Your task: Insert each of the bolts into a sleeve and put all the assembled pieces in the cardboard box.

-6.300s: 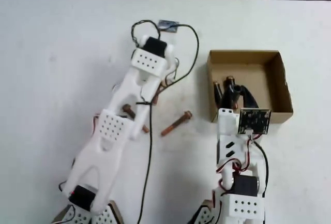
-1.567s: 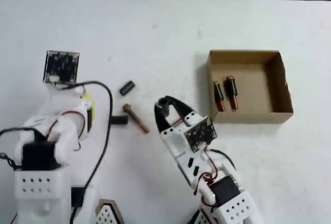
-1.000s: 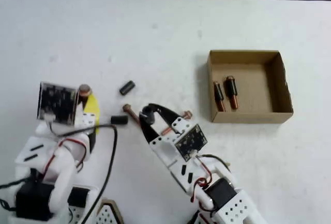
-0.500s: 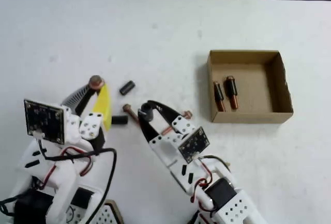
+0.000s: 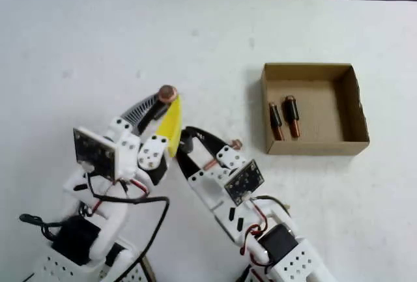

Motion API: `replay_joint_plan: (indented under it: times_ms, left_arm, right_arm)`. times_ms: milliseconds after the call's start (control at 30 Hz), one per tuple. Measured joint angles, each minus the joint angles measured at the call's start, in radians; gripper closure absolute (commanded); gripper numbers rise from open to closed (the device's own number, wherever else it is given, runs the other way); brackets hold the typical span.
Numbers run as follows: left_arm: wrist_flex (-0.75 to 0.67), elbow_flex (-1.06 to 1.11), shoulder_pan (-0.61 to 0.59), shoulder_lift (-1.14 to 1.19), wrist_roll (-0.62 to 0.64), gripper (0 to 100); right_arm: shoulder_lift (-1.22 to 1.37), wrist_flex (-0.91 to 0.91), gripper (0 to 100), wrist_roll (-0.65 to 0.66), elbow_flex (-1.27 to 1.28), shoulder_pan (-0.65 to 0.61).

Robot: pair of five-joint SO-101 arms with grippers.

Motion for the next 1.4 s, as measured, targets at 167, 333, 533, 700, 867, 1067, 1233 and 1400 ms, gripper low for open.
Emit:
replay_joint_plan:
  times_ms: [167,333,533,700,867,1067,1233,1400]
  left_arm:
    - [-0.012,0.002,0.002,0.000,0.000,96]
    - [0.020,0.002,0.023,0.000,0.069,96]
    - [0.120,-0.002,0.031,0.000,0.091,96]
    - [0.147,-0.003,0.031,-0.017,0.091,96]
    - [0.163,-0.009,0.034,-0.009,0.155,96]
    - [0.192,-0.009,0.035,0.000,0.229,96]
    - [0.279,-0.009,0.037,-0.002,0.230,96]
    - [0.379,-0.009,0.098,0.000,0.229,96]
  right_arm:
    - [0.000,0.000,98.1,0.000,0.000,0.000]
    - [0.000,0.000,98.1,0.000,0.000,0.000]
    - [0.000,0.000,98.1,0.000,0.000,0.000]
    - [0.002,0.000,98.1,0.000,0.000,-0.005]
    - [0.002,0.000,98.1,0.000,0.000,-0.005]
    - [0.000,0.000,98.1,0.000,0.000,0.000]
    - [0.002,0.000,98.1,0.002,0.000,-0.006]
    - [0.000,0.000,98.1,0.003,0.000,-0.009]
